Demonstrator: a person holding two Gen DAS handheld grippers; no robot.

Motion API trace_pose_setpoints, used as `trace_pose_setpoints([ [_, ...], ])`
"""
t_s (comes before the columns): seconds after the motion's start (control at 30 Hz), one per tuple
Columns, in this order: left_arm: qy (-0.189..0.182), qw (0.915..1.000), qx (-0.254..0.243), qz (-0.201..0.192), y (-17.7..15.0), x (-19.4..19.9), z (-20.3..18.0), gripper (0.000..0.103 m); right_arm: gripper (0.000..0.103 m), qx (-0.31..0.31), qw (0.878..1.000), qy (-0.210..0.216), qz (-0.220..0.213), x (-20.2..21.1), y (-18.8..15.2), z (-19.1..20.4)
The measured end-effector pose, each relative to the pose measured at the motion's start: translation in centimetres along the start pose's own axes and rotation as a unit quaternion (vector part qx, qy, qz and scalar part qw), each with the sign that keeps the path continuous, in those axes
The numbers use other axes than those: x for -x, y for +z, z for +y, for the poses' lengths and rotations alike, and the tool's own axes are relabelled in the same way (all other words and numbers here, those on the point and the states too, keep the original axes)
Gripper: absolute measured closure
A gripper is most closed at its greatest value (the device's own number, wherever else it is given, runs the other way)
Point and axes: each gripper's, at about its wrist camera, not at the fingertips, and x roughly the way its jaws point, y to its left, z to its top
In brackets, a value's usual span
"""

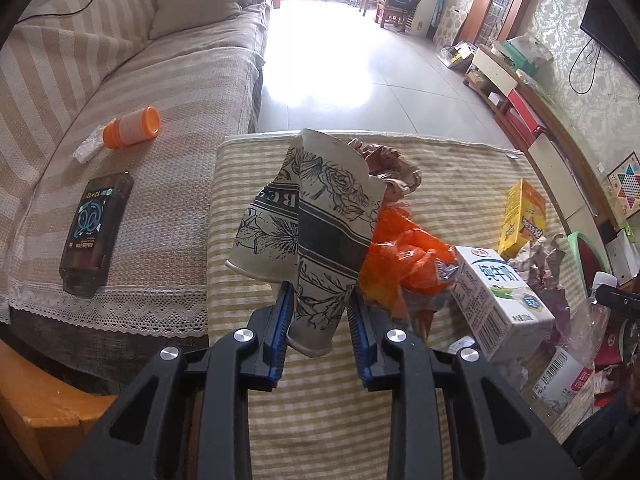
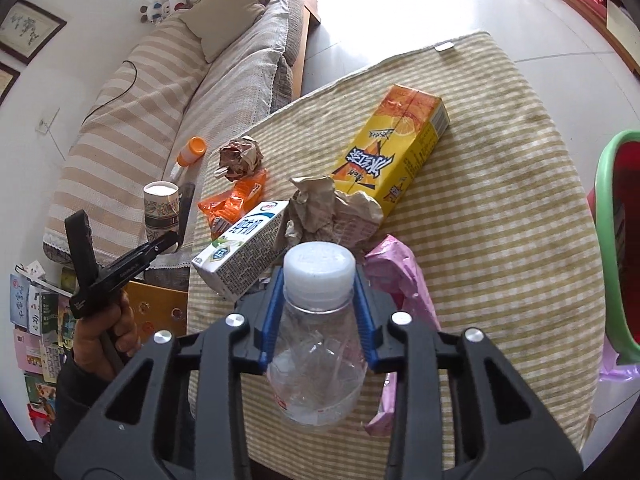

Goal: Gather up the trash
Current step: 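Lift the bottle and paper cup and carry them over the red bucket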

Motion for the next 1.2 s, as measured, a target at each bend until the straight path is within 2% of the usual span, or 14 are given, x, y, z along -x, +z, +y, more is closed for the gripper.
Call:
trace_pose_setpoints([
  [0.3,-0.004,0.9989,-0.003,-0.046,-0.9,5.4,-1.6,0.078,0.070,0.057,0.998,0.019,-0.025,2.4,-0.9,3.7],
  [0.53,-0.003,0.9966,-0.004,-0.082,-1.6,9.8,-2.8,0.078,0.070,0.106,0.992,0.007,-0.062,4.5,-1.2,6.6],
  [0.7,-0.010,0.9949,-0.013,-0.099,-1.6,12.2,-4.4,0.078,0.070,0.133,0.986,-0.001,-0.104,7.3,-1.0,7.8],
  [0.97,-0.030,0.9919,-0.035,-0.119,-1.0,14.2,-8.1,0.078,0.071,0.150,0.976,-0.017,-0.158,11.0,-0.6,8.2],
  [1.2,-0.045,0.9903,-0.059,-0.118,-0.4,14.0,-12.0,0.078,0.071,0.136,0.970,-0.030,-0.198,14.0,0.2,6.0],
])
